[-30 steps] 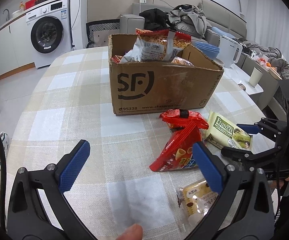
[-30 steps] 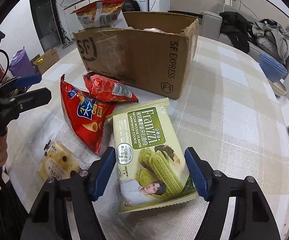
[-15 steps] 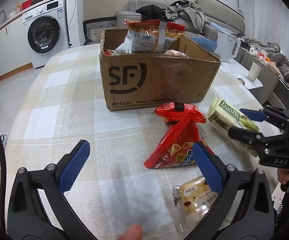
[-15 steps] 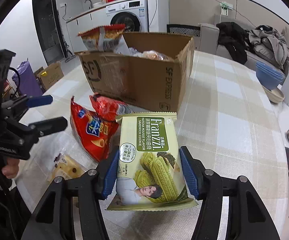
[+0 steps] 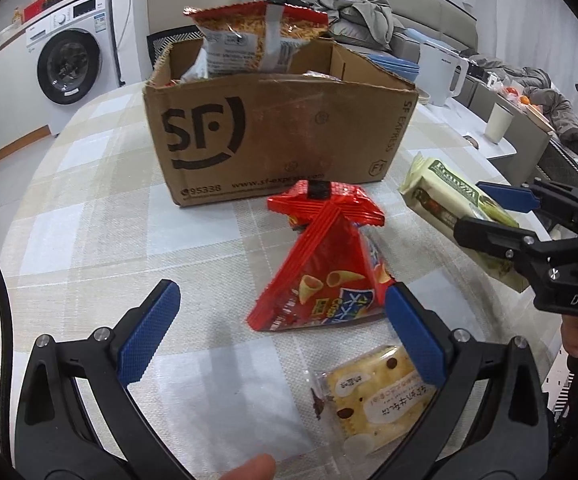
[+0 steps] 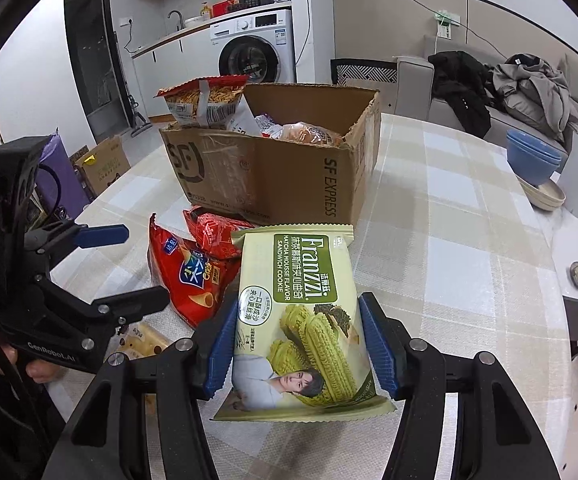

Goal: Organize snacks
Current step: 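Close the left tool on the red chip bag while the right tool holds the Franzzi pack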

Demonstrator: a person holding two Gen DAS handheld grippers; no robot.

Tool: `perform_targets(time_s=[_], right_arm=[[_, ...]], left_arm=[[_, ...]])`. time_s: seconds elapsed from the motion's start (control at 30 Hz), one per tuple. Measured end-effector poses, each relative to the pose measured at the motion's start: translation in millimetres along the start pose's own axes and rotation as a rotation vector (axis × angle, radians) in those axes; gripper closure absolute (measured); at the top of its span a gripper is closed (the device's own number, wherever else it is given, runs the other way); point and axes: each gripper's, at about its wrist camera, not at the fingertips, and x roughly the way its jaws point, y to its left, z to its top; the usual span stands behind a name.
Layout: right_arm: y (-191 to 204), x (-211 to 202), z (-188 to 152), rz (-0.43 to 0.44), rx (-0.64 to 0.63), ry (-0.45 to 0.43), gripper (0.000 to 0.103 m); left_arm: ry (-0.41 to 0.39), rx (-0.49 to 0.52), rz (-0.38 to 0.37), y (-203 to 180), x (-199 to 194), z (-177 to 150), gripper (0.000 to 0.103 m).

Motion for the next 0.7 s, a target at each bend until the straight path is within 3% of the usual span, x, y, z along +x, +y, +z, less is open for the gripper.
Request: perform_targets(time_s=[0.23, 0.4, 0.5, 0.6, 0.7], right_arm=[[-0.6, 0.3, -0.1, 0.001, -0.001, 0.002, 0.043], [0.3, 1.1, 0.1, 0.001, -0.003, 0.004, 0.043], [1.0, 2.7, 0.1, 0.001, -0.004, 0.005, 0.043], [1.2, 4.2, -0.2, 0.000, -0.005, 0.009, 0.043], [2.0, 4.5, -0.1, 0.001, -0.008, 0.009, 0.043]], left_arm=[[0.030, -0.070, -0.112, 1.2, 19.0, 2.5, 0.001], [0.035, -0.097, -0.124, 1.4, 33.0, 4.4, 0.005], [0.044, -0.113, -0.128, 2.1, 42.8, 4.2, 0.018], [0.043, -0.123, -0.187, 3.9, 45.7, 4.7, 0.041], [0.042, -0.109, -0.177, -0.1, 48.0, 5.3, 0.050]])
